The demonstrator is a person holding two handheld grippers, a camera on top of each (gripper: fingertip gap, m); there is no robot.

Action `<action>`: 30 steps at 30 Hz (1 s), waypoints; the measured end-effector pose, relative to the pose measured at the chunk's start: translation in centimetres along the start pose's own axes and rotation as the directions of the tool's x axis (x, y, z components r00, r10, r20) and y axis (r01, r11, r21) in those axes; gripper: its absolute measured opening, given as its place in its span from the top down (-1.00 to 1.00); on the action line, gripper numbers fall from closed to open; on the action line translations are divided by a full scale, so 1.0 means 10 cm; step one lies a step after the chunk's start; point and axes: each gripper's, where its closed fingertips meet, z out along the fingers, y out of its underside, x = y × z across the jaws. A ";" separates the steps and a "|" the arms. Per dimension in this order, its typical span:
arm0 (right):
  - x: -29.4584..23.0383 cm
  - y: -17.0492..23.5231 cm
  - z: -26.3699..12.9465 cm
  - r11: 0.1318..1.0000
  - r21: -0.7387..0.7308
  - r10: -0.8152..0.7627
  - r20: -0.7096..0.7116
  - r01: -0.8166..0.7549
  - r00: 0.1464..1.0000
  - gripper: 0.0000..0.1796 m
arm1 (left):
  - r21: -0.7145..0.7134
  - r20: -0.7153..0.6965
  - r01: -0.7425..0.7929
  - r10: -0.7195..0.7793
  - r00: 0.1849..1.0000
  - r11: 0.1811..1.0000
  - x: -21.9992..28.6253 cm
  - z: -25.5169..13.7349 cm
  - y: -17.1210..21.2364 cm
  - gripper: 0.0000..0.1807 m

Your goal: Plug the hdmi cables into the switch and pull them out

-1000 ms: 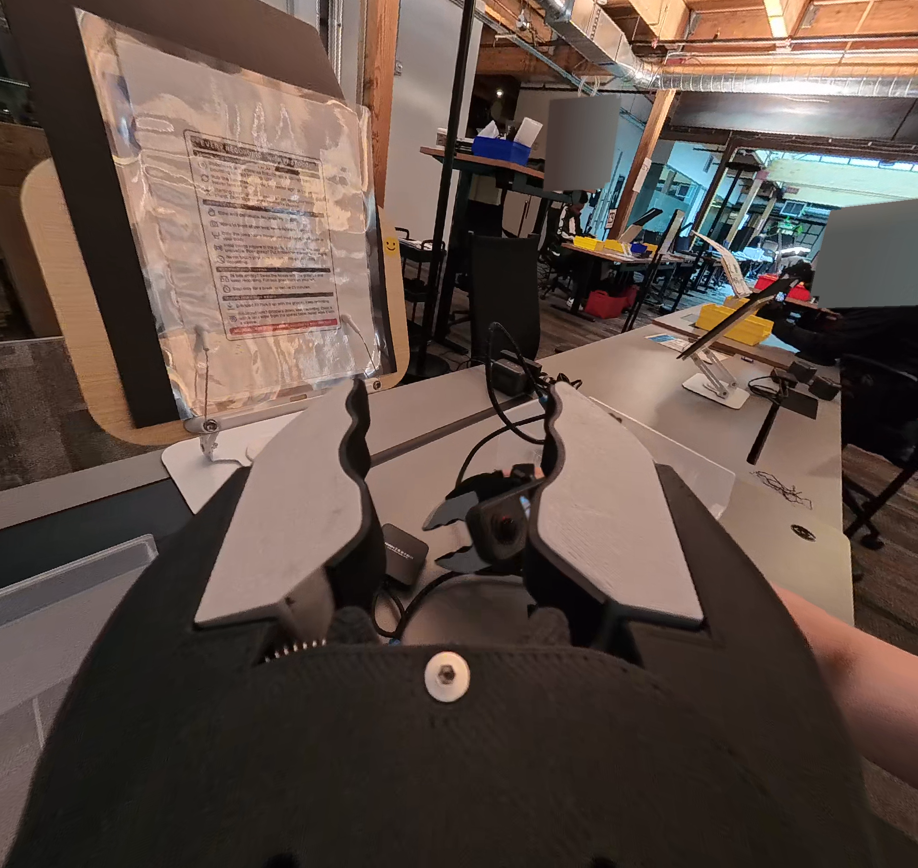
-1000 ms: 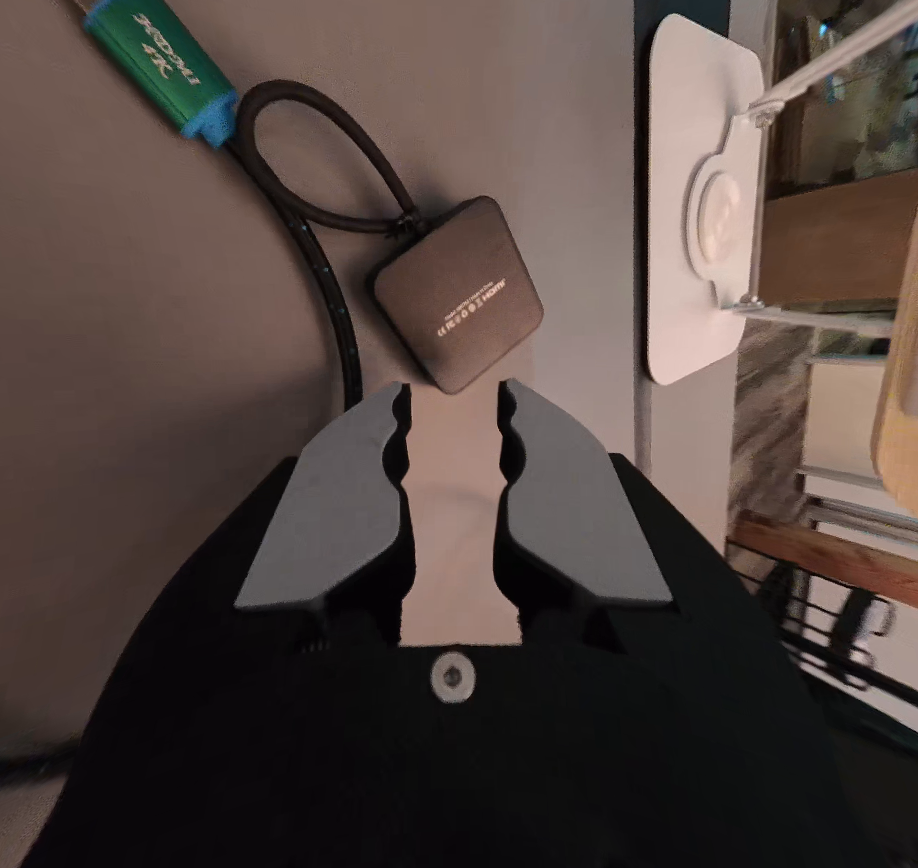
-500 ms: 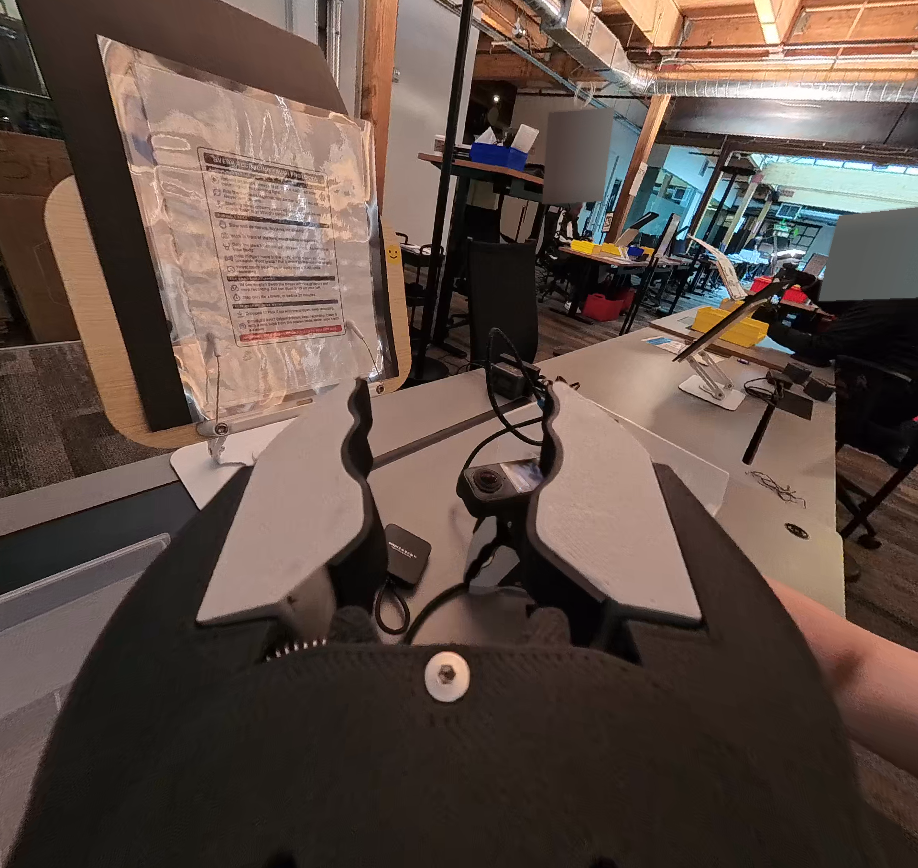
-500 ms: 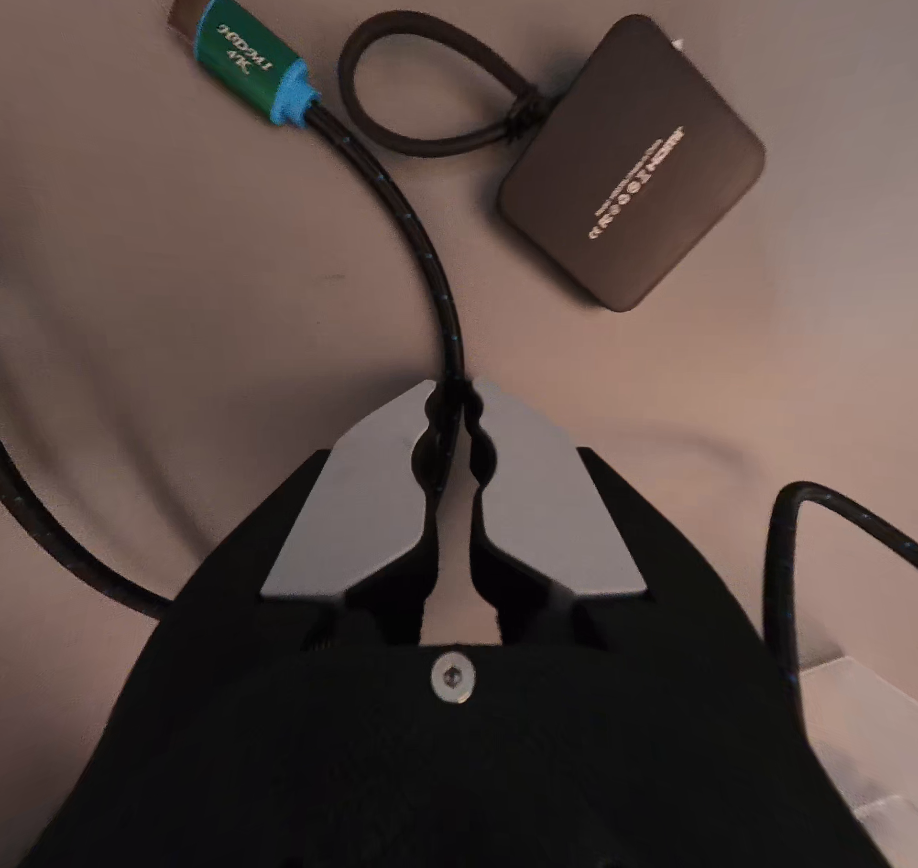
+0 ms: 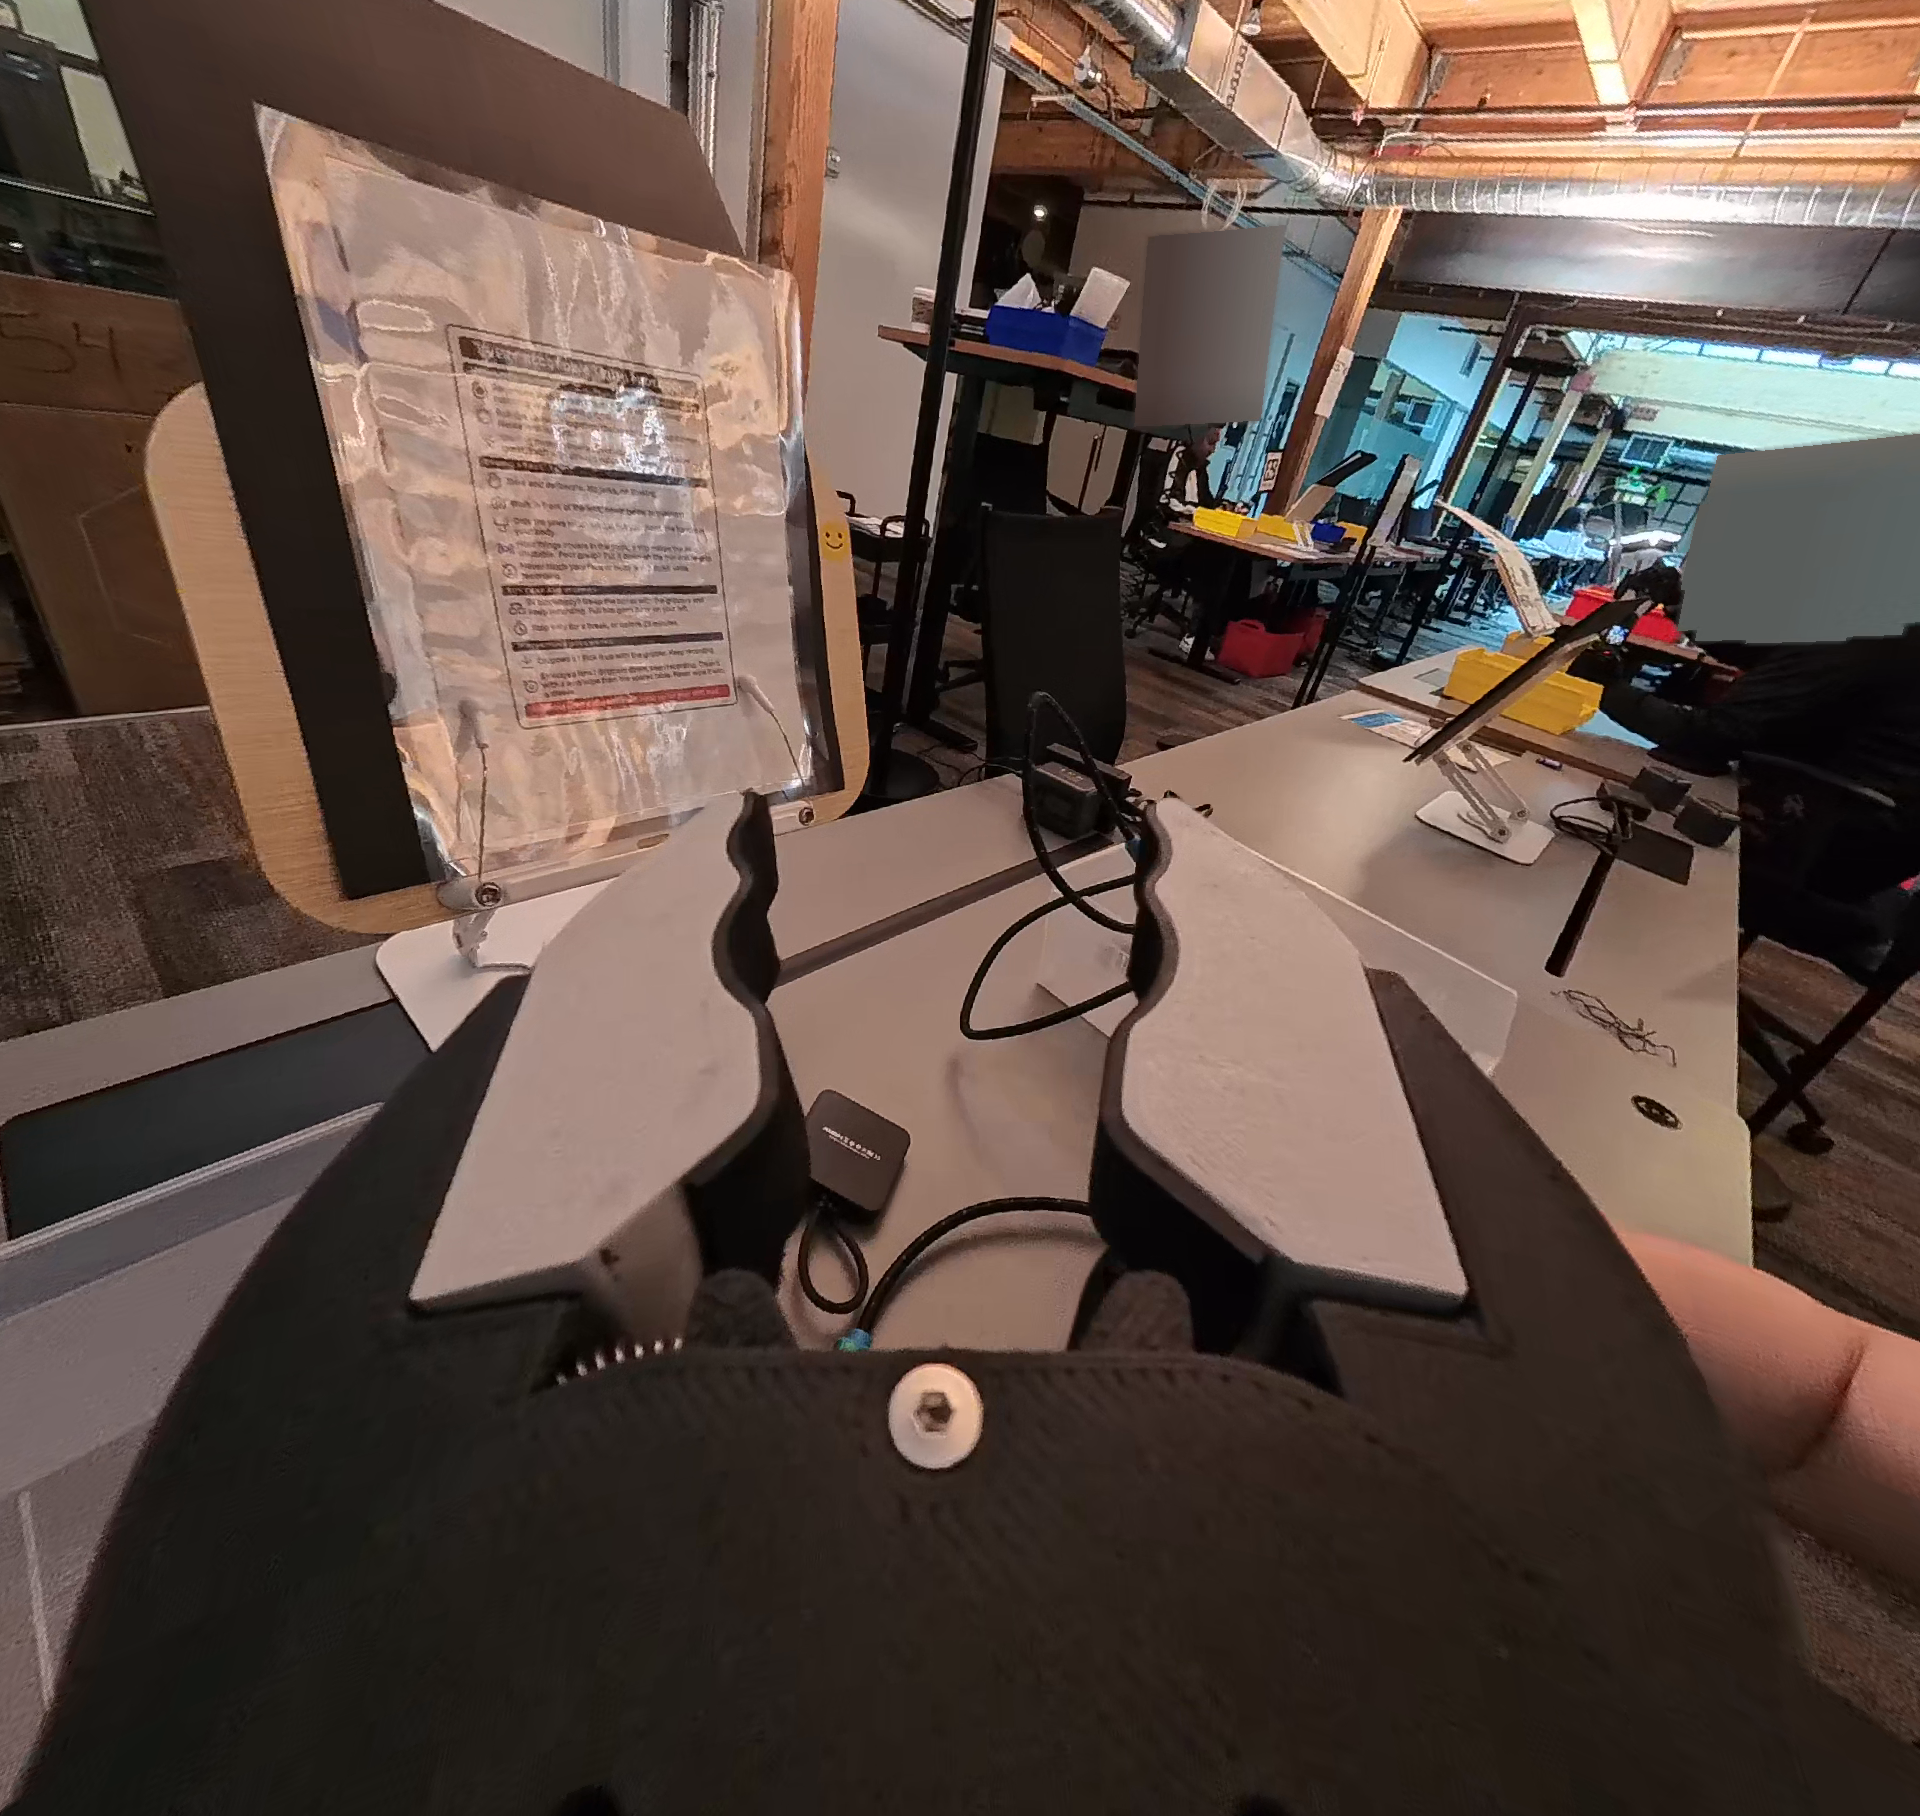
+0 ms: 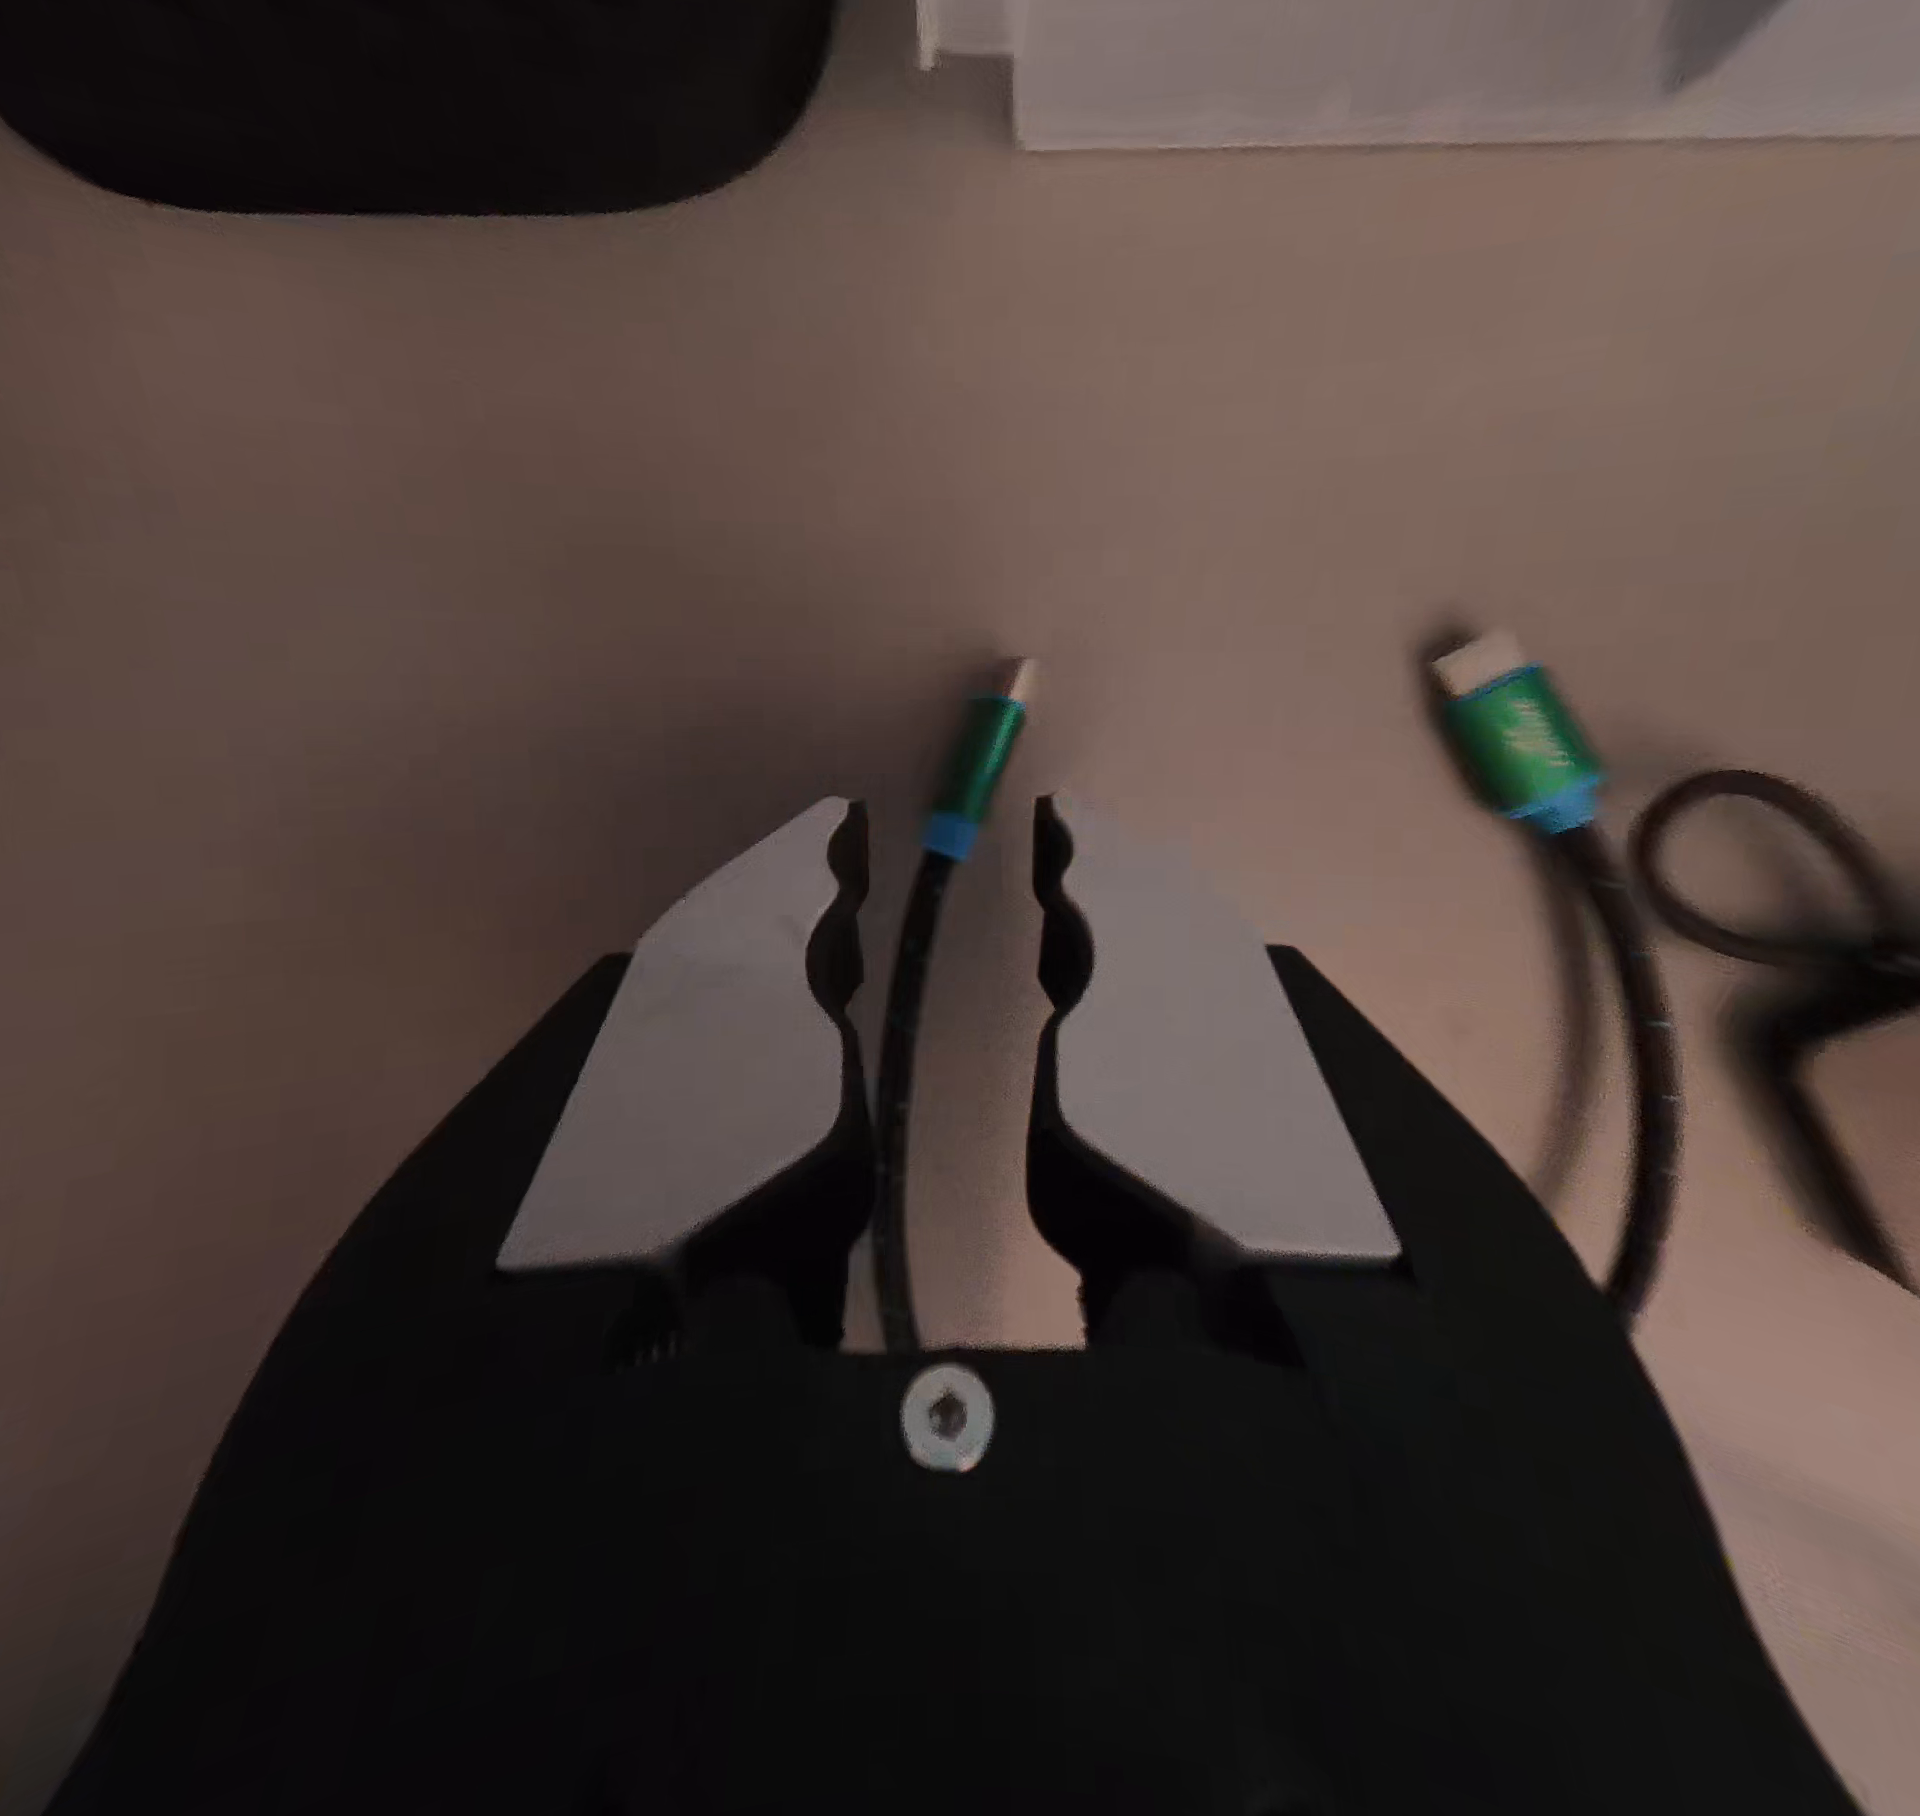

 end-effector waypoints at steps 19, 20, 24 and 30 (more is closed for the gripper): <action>-0.30 -0.41 -1.73 0.895 0.440 0.001 0.156 -0.070 0.988 0.92 | -0.116 -0.385 0.021 -0.064 0.921 0.993 0.57 -0.22 0.03 0.23; -0.31 -0.43 -1.80 0.891 0.452 -0.009 0.118 -0.045 0.993 0.92 | -0.145 -0.450 0.028 -0.092 0.888 0.989 0.68 -0.23 0.07 0.26; -0.32 -0.55 -1.97 0.867 0.495 -0.047 -0.038 0.060 0.998 0.92 | -0.253 -0.579 -0.004 -0.148 0.802 0.967 1.01 -0.19 0.30 0.30; -0.21 -0.70 -2.05 0.843 0.498 -0.068 -0.276 0.203 0.959 0.92 | -0.365 -0.591 -0.204 -0.057 0.805 0.908 1.27 0.03 0.78 0.18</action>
